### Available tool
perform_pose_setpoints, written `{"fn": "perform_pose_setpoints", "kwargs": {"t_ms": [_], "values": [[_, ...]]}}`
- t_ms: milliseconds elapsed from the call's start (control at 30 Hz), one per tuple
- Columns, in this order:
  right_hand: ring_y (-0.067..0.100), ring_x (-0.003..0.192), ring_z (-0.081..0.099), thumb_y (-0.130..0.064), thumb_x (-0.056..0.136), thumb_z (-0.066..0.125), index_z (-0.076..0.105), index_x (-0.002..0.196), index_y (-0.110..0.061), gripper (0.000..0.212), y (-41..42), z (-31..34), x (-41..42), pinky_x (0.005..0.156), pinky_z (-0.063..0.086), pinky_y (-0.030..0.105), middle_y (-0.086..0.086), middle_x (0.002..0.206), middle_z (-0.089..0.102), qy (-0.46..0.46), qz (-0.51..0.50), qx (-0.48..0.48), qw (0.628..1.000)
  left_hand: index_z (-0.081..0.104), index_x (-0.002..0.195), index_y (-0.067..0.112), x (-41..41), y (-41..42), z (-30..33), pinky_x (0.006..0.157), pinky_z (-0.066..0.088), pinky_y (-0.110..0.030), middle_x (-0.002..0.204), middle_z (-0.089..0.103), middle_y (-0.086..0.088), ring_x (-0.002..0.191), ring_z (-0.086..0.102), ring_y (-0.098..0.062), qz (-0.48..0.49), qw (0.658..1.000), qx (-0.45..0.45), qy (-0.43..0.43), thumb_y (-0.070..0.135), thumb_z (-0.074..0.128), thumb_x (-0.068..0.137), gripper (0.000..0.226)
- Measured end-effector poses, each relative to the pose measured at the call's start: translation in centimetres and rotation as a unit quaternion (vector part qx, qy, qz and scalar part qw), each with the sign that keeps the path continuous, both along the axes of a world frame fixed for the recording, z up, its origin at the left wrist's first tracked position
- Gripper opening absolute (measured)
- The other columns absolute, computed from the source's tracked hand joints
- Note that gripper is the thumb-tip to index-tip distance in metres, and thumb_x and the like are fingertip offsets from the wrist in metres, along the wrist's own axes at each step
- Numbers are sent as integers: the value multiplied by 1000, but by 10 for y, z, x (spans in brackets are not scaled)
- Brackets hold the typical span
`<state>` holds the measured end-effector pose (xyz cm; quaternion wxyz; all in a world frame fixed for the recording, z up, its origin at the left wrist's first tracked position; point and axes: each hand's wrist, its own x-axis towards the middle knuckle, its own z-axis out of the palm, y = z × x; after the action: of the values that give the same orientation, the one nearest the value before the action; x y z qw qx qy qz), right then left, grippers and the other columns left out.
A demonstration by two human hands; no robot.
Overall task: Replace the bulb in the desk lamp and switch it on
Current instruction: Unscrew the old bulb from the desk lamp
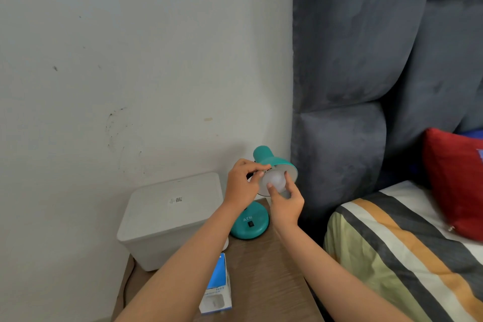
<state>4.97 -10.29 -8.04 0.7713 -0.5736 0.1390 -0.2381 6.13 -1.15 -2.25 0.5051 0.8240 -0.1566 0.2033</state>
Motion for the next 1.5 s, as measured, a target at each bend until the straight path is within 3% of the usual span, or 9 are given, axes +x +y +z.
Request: {"fn": "perform_pose_setpoints", "kwargs": {"t_ms": [167, 300, 500, 633, 733, 900, 1167, 1233, 1500], "values": [[16, 105, 57, 2, 79, 69, 60, 121, -14, 46, -1, 3, -2, 72, 50, 11, 8, 127, 56, -10, -4, -12, 1000, 73, 97, 19, 1, 0, -1, 77, 42, -3, 95, 59, -2, 87, 57, -8, 2, 1000, 4, 1, 6, 62, 84, 22], [24, 116, 55, 4, 76, 70, 64, 114, -20, 45, 0, -1, 2, 93, 51, 30, 9, 130, 51, -10, -12, -33, 999, 72, 98, 20, 0, 0, -1, 77, 43, -4, 95, 59, -2, 87, 57, -10, 3, 1000, 4, 1, 6, 62, 85, 22], [16, 101, 57, -11, 81, 71, 54, 128, -16, 51, 0, 3, 0, 55, 46, 3, 9, 124, 56, 1, -6, -6, 1000, 72, 97, 20, -1, 0, 0, 77, 42, -3, 94, 59, 1, 86, 57, -5, 0, 1000, 2, 2, 6, 62, 84, 22], [13, 108, 55, -18, 83, 69, 54, 128, -14, 47, -4, 5, -2, 75, 44, 9, 7, 124, 58, 11, -12, -17, 1000, 72, 97, 21, -1, -1, 0, 78, 42, -4, 94, 59, 0, 87, 57, -6, 0, 1000, 0, 2, 6, 62, 85, 22], [7, 94, 60, -8, 81, 70, 57, 123, -16, 45, -3, 3, -2, 66, 50, 8, 3, 118, 58, -4, 1, -16, 1000, 72, 97, 22, -2, -1, 0, 77, 42, -4, 95, 59, -1, 88, 57, -8, 0, 1000, 2, 3, 6, 62, 85, 22], [23, 110, 59, -8, 75, 76, 57, 121, -27, 54, 3, 3, -1, 93, 53, 39, 10, 126, 56, 9, -6, -44, 999, 72, 97, 20, -3, -1, 0, 77, 41, -2, 95, 59, -2, 87, 57, -7, 3, 1000, 0, 2, 4, 61, 85, 23], [17, 115, 53, -6, 80, 69, 53, 118, -17, 42, -2, 9, -7, 89, 42, 19, 6, 126, 57, 19, -13, -42, 999, 72, 97, 21, -3, -1, 0, 77, 41, -2, 94, 58, -2, 86, 57, -6, 7, 1000, 4, 2, 3, 61, 84, 24], [14, 110, 54, -3, 80, 68, 55, 116, -17, 40, -2, 9, -7, 76, 45, 6, 6, 126, 55, 9, -11, -40, 999, 72, 97, 21, -3, -1, 0, 77, 41, -2, 95, 59, -2, 86, 56, -7, 9, 1000, 6, 0, 3, 61, 84, 24], [17, 91, 63, -3, 83, 65, 60, 113, -15, 33, -3, 11, -9, 57, 48, 6, 10, 124, 56, -17, -10, -7, 1000, 72, 97, 21, -3, -1, -1, 77, 42, -4, 95, 59, -1, 87, 57, -8, 10, 1000, 4, 2, 4, 61, 85, 24]]}}
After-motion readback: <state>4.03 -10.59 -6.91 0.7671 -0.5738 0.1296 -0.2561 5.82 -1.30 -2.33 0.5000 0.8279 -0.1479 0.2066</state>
